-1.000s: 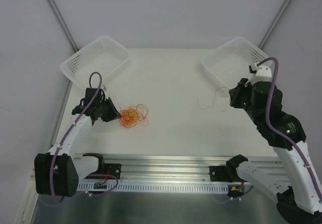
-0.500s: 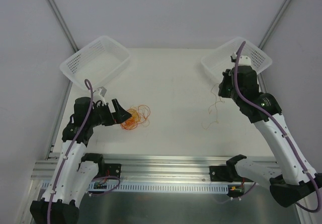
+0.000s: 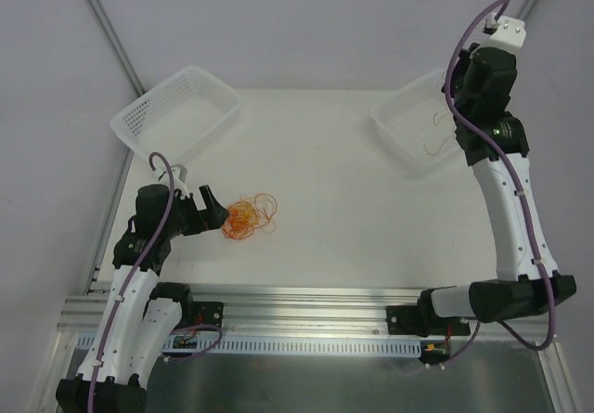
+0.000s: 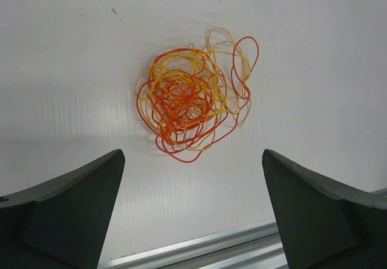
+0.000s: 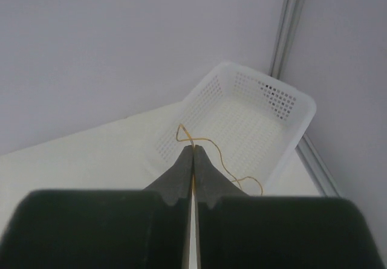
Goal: Untangle the cables
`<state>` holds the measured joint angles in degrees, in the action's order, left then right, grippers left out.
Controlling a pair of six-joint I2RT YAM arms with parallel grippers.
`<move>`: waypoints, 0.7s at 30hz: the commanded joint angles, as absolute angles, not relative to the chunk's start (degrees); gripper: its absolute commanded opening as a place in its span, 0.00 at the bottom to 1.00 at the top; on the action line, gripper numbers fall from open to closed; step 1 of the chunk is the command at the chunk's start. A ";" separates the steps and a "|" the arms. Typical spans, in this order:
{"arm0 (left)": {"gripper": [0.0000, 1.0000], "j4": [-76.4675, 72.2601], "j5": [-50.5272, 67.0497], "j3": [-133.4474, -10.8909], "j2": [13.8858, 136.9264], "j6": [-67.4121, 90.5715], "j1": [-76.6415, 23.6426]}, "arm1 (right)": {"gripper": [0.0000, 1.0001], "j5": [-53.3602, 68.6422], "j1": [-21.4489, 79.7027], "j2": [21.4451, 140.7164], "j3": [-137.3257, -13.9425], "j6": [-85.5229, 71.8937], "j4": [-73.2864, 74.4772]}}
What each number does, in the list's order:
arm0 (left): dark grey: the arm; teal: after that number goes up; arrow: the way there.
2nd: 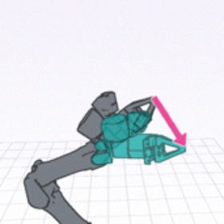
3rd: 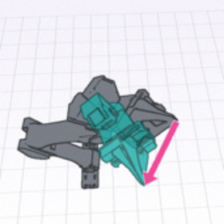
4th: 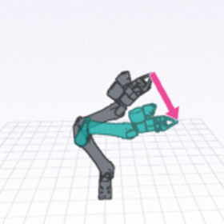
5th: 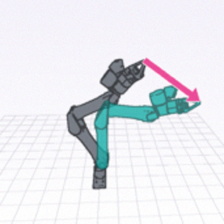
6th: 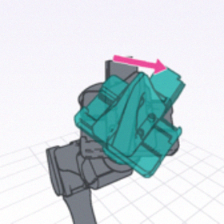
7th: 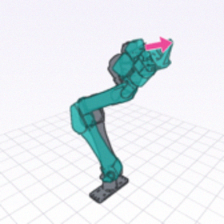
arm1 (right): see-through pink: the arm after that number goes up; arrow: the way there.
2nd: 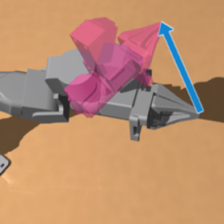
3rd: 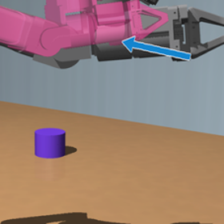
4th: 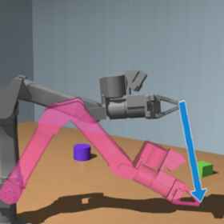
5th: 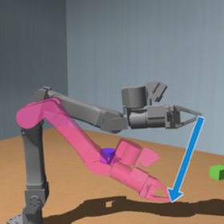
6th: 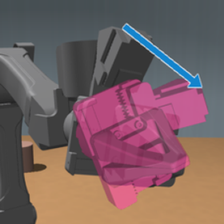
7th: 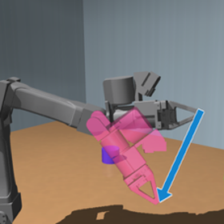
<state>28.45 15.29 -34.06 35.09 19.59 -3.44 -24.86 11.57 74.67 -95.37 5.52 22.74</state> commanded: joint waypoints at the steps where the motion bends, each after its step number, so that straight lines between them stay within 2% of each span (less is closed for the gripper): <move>1: 0.99 28.65 12.30 -33.75 35.15 17.84 -3.96 | 0.01 -24.70 7.66 81.54 -99.13 8.00 12.93; 8: 0.99 28.65 12.74 -33.66 36.73 17.84 -3.96 | 0.02 -21.53 2.38 99.82 -107.47 5.27 9.23; 11: 0.99 28.65 13.01 -33.66 37.61 17.84 -3.96 | 0.38 -21.54 2.20 106.07 -110.90 5.27 11.41; 12: 0.99 28.65 12.92 -33.58 37.79 17.84 -3.96 | 0.59 -20.92 2.28 107.65 -111.35 5.01 12.30; 15: 0.99 28.56 13.09 -33.31 38.84 18.11 -3.95 | 0.82 -16.36 2.72 106.80 -109.43 2.90 15.03; 18: 0.99 28.56 13.88 -33.49 40.43 18.46 -3.96 | 0.90 -13.19 5.09 101.70 -103.04 3.86 15.29; 21: 0.99 28.65 14.06 -33.40 41.92 18.81 -3.96 | 0.93 -9.94 7.99 96.25 -97.50 3.61 19.50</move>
